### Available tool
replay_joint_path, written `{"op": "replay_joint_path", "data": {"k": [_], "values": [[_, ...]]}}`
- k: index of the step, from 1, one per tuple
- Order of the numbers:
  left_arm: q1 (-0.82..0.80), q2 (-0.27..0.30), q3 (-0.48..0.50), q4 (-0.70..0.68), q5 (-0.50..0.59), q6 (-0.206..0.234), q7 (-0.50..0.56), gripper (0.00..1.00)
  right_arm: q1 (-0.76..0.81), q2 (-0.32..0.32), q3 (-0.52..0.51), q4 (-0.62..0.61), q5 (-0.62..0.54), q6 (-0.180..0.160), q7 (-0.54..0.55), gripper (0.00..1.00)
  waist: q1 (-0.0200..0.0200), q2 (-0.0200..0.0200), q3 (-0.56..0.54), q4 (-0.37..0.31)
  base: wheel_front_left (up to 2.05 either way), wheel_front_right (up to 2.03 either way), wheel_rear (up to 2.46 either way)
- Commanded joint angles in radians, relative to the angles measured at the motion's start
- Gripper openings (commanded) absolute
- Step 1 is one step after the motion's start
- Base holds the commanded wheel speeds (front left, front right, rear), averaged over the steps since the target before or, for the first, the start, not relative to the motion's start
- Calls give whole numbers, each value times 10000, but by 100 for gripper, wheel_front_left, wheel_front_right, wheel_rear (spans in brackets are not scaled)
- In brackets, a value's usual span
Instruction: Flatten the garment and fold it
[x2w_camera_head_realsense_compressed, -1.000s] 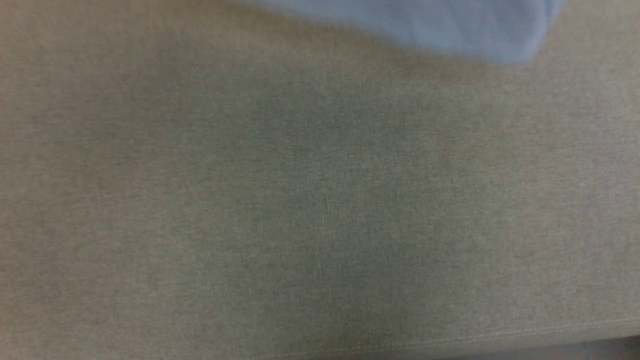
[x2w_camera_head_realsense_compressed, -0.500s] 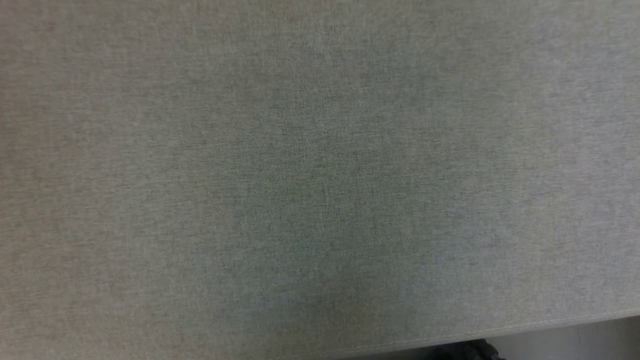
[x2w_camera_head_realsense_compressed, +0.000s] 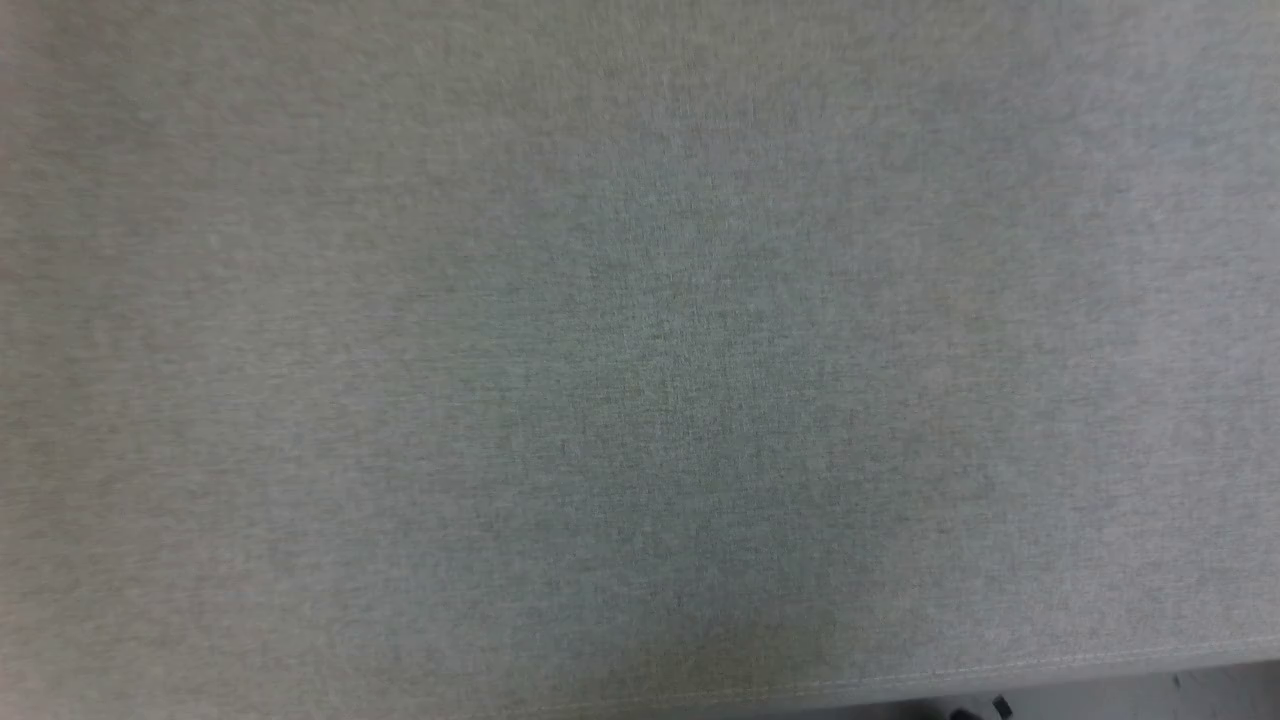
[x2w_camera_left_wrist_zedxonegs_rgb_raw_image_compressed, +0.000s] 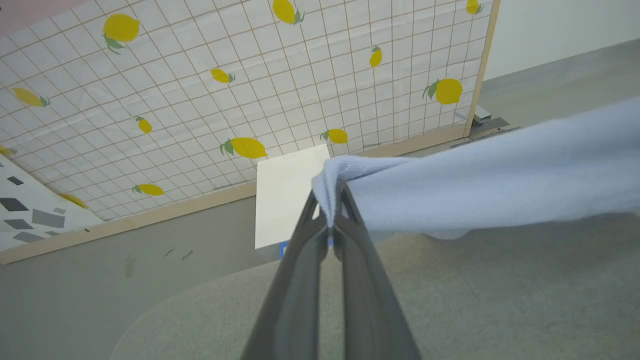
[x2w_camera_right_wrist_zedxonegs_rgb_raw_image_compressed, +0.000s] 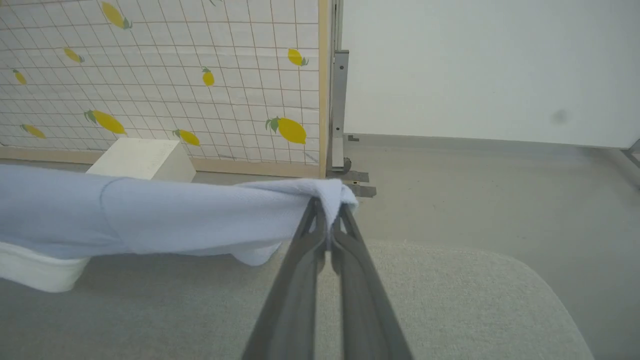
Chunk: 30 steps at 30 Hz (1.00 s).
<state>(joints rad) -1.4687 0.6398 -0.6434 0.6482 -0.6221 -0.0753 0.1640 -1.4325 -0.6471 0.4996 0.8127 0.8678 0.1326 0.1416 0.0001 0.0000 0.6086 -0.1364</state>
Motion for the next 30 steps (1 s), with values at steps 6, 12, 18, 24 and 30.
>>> {"op": "replay_joint_path", "data": {"k": [6, 12, 18, 24, 30], "values": [[3221, 853, -50, -1141, -765, 649, 4, 0, 2644, -687, 734, -455, 486, -19, 163, 0, -1, 0, -2264, 373, 0, 0, 0], [5428, 1640, -350, -2585, -1334, 816, 716, 0, 4765, -1555, 1485, -1505, 1168, -19, 957, 0, -1, 0, -3360, 467, 0, 0, 0], [7437, 2455, -598, -4132, -1845, 1327, 1247, 0, 6477, -2491, 1756, -2401, 1782, -19, 1504, 0, -1, 0, -4128, 548, 0, 0, 0], [9285, 3137, -810, -5353, -2381, 1910, 1484, 0, 8190, -3464, 1858, -3523, 2090, -19, 1905, 0, -1, 0, -4754, 660, 0, 0, 0], [10876, 3683, -1078, -6432, -2799, 2494, 1575, 0, 9962, -4258, 1693, -4210, 2270, -19, 2471, 0, -1, 0, -5116, 756, 0, 0, 0]]}}
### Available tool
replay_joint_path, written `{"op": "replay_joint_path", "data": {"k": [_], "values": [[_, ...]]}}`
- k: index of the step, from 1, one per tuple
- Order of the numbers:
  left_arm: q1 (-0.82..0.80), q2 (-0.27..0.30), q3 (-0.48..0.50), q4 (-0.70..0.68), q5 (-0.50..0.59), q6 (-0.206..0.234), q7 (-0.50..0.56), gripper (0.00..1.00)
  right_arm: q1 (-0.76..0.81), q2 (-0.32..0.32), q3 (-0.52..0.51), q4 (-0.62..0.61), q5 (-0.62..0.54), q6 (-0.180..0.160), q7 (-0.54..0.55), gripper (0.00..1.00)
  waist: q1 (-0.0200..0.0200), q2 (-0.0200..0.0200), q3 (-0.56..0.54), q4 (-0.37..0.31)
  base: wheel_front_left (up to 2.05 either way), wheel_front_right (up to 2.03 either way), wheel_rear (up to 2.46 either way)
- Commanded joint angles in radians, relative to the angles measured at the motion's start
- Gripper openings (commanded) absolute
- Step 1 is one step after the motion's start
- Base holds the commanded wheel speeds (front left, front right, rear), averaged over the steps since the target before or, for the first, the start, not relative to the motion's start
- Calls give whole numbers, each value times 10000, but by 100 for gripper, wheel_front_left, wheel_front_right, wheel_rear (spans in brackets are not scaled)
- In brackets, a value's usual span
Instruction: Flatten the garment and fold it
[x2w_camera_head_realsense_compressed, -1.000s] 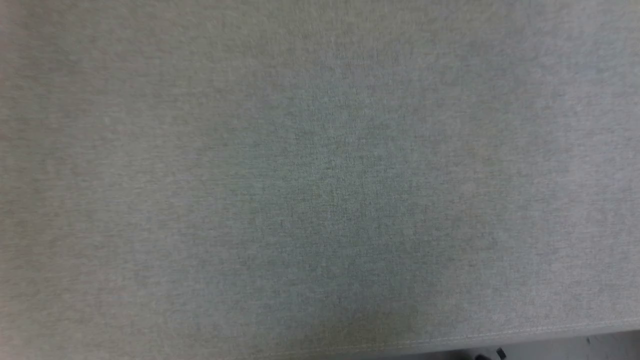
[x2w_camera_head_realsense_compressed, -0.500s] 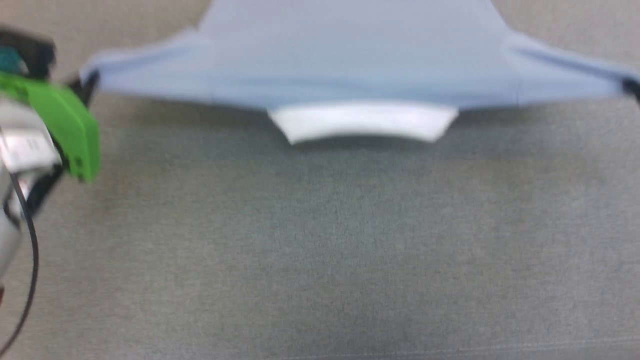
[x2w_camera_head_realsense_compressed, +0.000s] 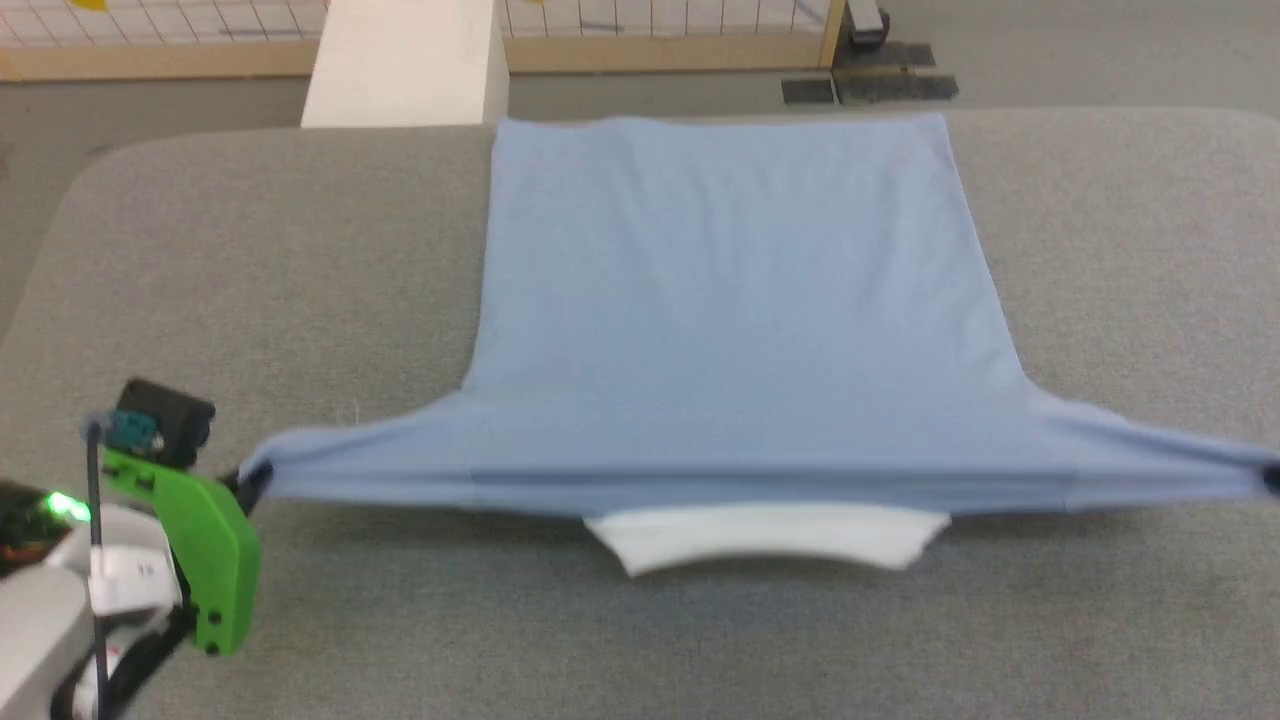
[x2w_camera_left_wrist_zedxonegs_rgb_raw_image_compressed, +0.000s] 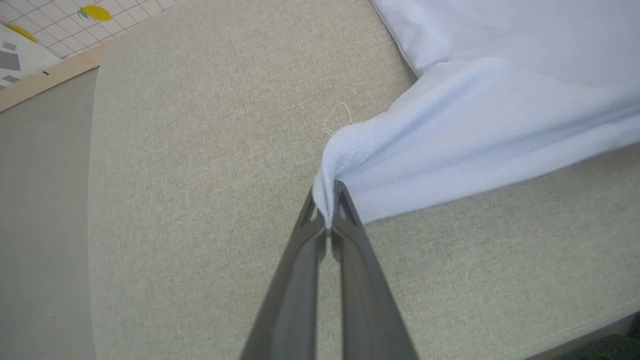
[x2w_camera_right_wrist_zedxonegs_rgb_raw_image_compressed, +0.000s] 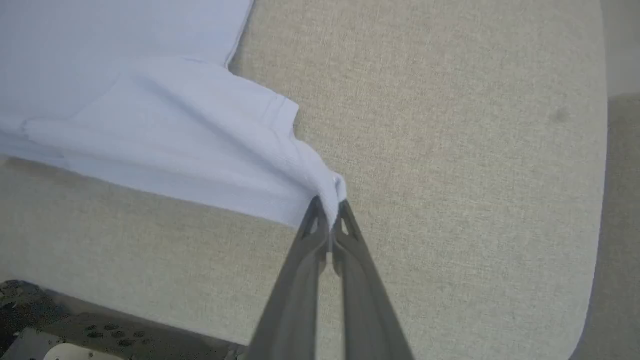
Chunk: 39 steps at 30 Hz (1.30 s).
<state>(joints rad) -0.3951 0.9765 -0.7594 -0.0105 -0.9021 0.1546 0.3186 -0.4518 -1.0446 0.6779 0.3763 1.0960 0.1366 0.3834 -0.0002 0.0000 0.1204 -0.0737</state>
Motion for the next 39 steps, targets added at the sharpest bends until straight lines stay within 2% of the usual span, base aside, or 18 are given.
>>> {"op": "replay_joint_path", "data": {"k": [1, 5, 9, 15, 16, 17, 24, 31, 34, 39], "values": [[334, 376, 68, 44, -51, 283, -11, 0, 405, -403, -137, 87, -28, -59, 134, 0, 2, 0, -256, 141, 0, 0, 0], [1104, 481, -15, -369, -309, 627, -183, 0, 1484, -736, -318, -223, -285, -59, 409, 0, 2, 0, -293, 207, 0, 0, 0], [1602, 263, -248, -725, -408, 876, -224, 0, 2310, -528, -734, -303, -354, -59, 587, 0, 2, 0, -228, 284, 0, 0, 0], [1844, -353, -678, -980, -366, 1062, -82, 0, 2887, 171, -1622, -259, -846, -59, 511, 0, 2, 0, 25, 452, 0, 0, 0], [1837, -452, -738, -1031, -355, 1093, -25, 0, 2911, 292, -1833, -299, -942, -59, 455, 47, 2, 0, 81, 494, 0, 0, 0], [1816, -537, -797, -1111, -339, 1107, 37, 0, 2916, 414, -2056, -351, -1031, -59, 429, 100, 2, 0, 152, 542, 0, 0, 0], [1489, -831, -565, -1928, -437, 1379, 45, 0, 2520, 726, -3424, -1704, -1523, -59, 456, 100, 2, 0, 668, 957, 0, 0, 0], [1057, -669, -437, -3373, -102, 1742, 293, 0, 1050, 1361, -4644, -2939, -2097, -59, 1793, 100, 2, 0, 1679, 1512, 0, 0, 0], [889, -693, -448, -3919, 99, 1881, 369, 0, 81, 1753, -4864, -2838, -2543, -59, 2487, 100, 2, 0, 2248, 1838, 0, 0, 0], [614, -768, -508, -4701, 576, 2116, 412, 0, -1863, 2263, -5113, -1913, -3315, -59, 3916, 100, 2, 0, 3353, 2520, 0, 0, 0]]}}
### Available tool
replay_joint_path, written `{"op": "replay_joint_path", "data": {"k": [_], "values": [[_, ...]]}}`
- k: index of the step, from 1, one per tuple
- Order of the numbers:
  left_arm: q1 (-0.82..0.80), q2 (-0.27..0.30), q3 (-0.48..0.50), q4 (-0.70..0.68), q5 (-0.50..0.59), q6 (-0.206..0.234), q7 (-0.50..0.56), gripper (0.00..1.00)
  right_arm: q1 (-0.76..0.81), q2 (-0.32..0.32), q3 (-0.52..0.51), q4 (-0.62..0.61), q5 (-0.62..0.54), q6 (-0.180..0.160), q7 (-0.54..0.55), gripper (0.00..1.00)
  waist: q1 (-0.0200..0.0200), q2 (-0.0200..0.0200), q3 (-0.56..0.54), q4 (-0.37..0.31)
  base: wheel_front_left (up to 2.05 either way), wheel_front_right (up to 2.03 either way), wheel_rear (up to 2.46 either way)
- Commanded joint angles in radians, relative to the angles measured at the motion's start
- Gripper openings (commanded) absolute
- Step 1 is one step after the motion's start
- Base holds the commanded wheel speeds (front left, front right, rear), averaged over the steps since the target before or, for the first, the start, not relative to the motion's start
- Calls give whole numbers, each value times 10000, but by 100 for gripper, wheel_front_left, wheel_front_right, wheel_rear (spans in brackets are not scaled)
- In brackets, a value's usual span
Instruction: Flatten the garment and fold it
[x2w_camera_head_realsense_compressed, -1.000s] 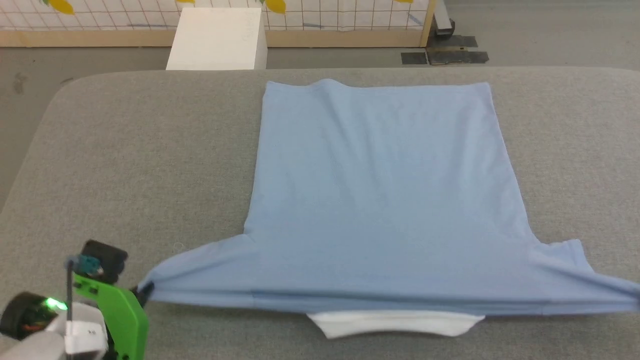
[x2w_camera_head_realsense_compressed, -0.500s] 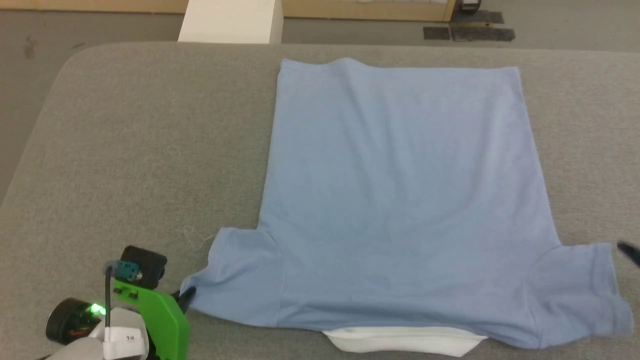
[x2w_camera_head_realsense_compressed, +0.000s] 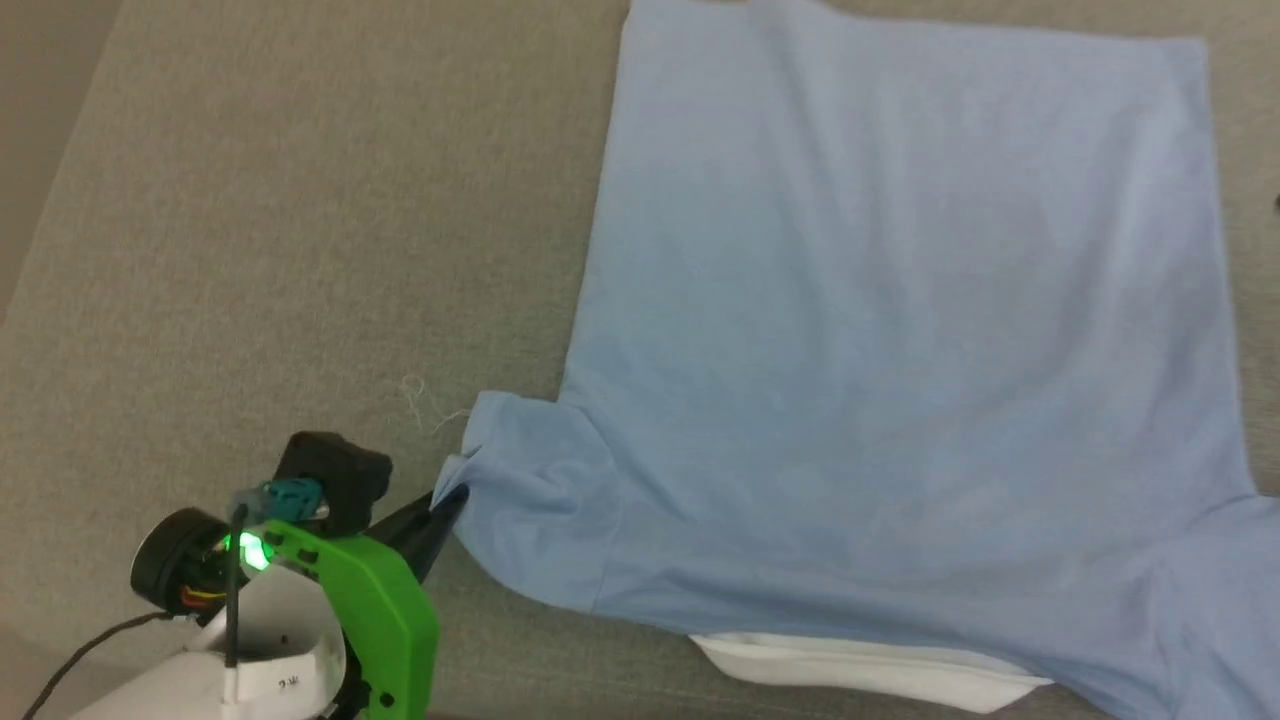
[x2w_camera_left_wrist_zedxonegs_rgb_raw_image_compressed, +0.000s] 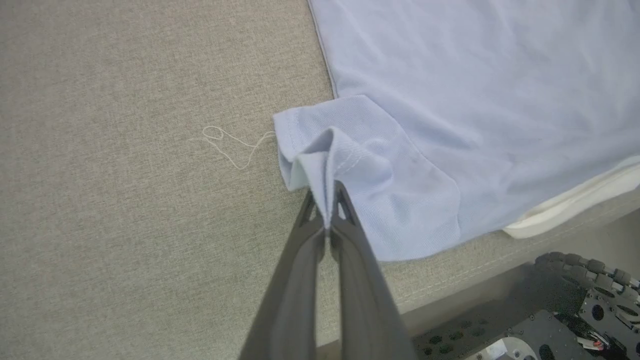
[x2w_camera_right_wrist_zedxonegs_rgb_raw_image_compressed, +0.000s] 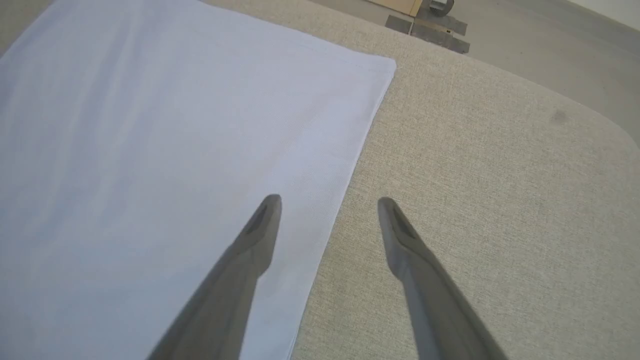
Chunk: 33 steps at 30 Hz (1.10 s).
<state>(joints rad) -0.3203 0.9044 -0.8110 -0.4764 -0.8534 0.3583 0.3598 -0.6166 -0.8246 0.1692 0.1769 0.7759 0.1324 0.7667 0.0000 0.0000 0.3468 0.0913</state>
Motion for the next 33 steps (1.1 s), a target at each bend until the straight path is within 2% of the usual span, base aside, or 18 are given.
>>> {"op": "replay_joint_path", "data": {"k": [1, 6, 13, 22, 27, 28, 29, 33], "values": [[-166, -80, -1, -150, 158, 125, -11, 0, -551, 85, -48, 291, -279, -17, 339, 100, 0, 0, 1298, 994, 0, 0, 0], [-381, -376, -41, -570, 525, 340, -135, 0, -2290, 66, -406, 1686, -1196, -17, 1451, 100, 0, 0, 2223, 1655, 0, 0, 0], [-477, -851, 14, -726, 671, 624, -426, 0, -3888, -2, -864, 3141, -2224, -17, 2323, 100, 0, 0, 2920, 2249, 0, 0, 0], [-823, -1083, -73, -800, 953, 523, -500, 0, -4785, -366, -687, 3811, -3063, -17, 2655, 100, 0, 0, 3491, 2539, 0, 0, 0], [-879, -1119, -93, -807, 1037, 535, -531, 0, -4742, -364, -427, 3898, -3014, -17, 2703, 100, 0, 0, 3637, 2514, 0, 0, 0], [-879, -1121, -92, -801, 1041, 541, -536, 0, -4701, -352, -369, 3903, -2973, -17, 2739, 33, 0, 0, 3646, 2499, 0, 0, 0], [-880, -1121, -90, -792, 1044, 548, -538, 0, -4665, -357, -281, 3897, -2935, -17, 2798, 0, 0, 0, 3651, 2480, 0, 0, 0], [-906, -1129, -78, -746, 1033, 574, -511, 0, -4522, -445, -111, 3911, -2798, -17, 2767, 0, 0, 0, 3606, 2388, 0, 0, 0]]}}
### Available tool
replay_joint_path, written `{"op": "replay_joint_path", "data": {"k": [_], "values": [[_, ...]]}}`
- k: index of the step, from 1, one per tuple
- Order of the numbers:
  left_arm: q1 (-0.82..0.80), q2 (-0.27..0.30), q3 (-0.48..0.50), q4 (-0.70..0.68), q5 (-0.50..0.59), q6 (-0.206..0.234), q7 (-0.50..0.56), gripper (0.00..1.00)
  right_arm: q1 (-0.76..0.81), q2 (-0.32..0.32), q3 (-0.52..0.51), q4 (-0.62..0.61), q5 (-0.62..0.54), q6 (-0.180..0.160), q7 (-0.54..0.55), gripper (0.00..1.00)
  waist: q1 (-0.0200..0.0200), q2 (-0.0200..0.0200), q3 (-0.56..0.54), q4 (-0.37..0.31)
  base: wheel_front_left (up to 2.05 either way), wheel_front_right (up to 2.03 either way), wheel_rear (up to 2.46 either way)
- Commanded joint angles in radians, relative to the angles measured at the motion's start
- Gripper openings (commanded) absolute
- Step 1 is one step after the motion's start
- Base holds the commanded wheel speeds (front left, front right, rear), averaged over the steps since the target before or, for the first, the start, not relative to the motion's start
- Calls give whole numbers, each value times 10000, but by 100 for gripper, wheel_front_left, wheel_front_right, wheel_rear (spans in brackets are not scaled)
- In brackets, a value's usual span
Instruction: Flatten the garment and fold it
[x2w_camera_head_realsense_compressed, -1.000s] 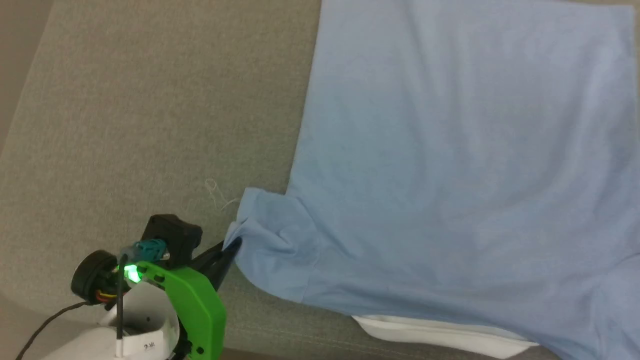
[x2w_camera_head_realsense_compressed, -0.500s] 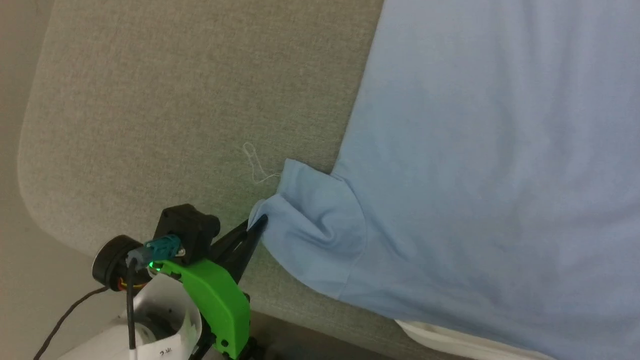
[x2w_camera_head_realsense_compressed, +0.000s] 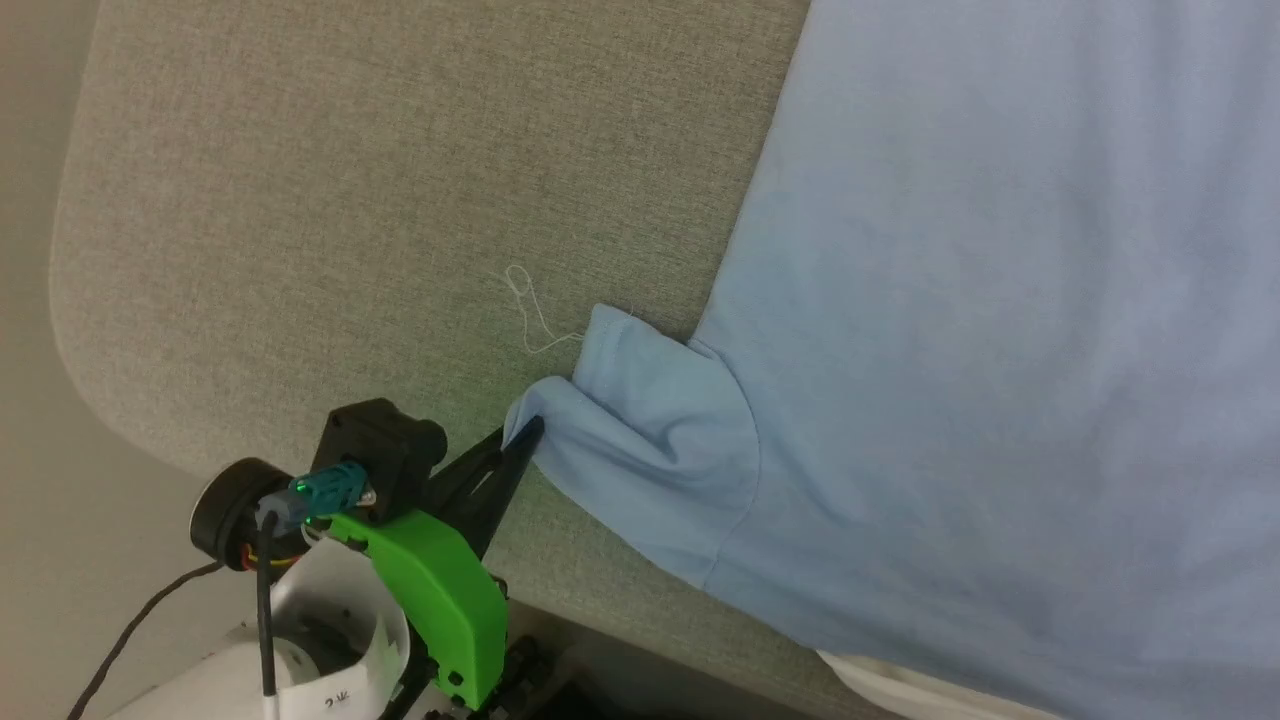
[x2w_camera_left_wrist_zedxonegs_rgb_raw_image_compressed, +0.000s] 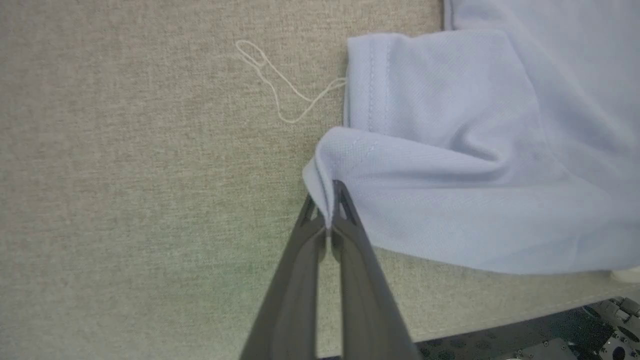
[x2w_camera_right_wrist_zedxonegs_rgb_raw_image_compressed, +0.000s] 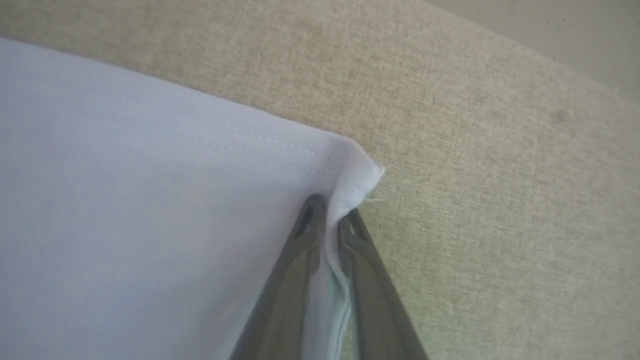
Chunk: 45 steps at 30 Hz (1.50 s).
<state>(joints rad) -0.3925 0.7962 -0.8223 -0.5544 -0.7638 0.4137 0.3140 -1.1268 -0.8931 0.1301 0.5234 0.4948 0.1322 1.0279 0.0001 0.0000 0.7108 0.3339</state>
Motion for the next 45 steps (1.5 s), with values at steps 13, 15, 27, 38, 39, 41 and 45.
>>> {"op": "replay_joint_path", "data": {"k": [13, 15, 27, 38, 39, 41, 45], "values": [[-229, -117, 117, 685, -139, 74, 109, 0, 1939, 259, 1411, 445, 1061, -15, -965, 0, -1, 0, -1781, -1088, 0, 0, 0], [-208, -139, 141, 897, -262, 69, 152, 0, 2443, 181, 1778, 234, 1368, -15, -1176, 0, -1, 0, -2241, -1376, 0, 0, 0], [436, -218, 60, 1812, -858, 116, 172, 0, 5637, -218, 2304, -588, 2820, -15, -2048, 0, -1, 0, -4353, -2579, 0, 0, 0], [1075, -361, -195, 2251, -1035, 316, 94, 0, 9354, 266, 823, -1356, 2819, -15, -1850, 0, -1, 0, -5462, -2979, 0, 0, 0], [1135, -387, -212, 2284, -1063, 342, 87, 0, 9677, 328, 683, -1536, 2717, -15, -1769, 0, -1, 0, -5513, -3007, 0, 0, 0], [1219, -428, -236, 2356, -1101, 372, 66, 0, 10174, 498, 342, -1774, 2558, -15, -1606, 0, -1, 0, -5557, -3036, 0, 0, 0], [1289, -488, -273, 2489, -1104, 379, -4, 0, 10830, 839, -259, -2248, 2099, -15, -1361, 0, -1, 0, -5565, -3054, 0, 0, 0]]}}
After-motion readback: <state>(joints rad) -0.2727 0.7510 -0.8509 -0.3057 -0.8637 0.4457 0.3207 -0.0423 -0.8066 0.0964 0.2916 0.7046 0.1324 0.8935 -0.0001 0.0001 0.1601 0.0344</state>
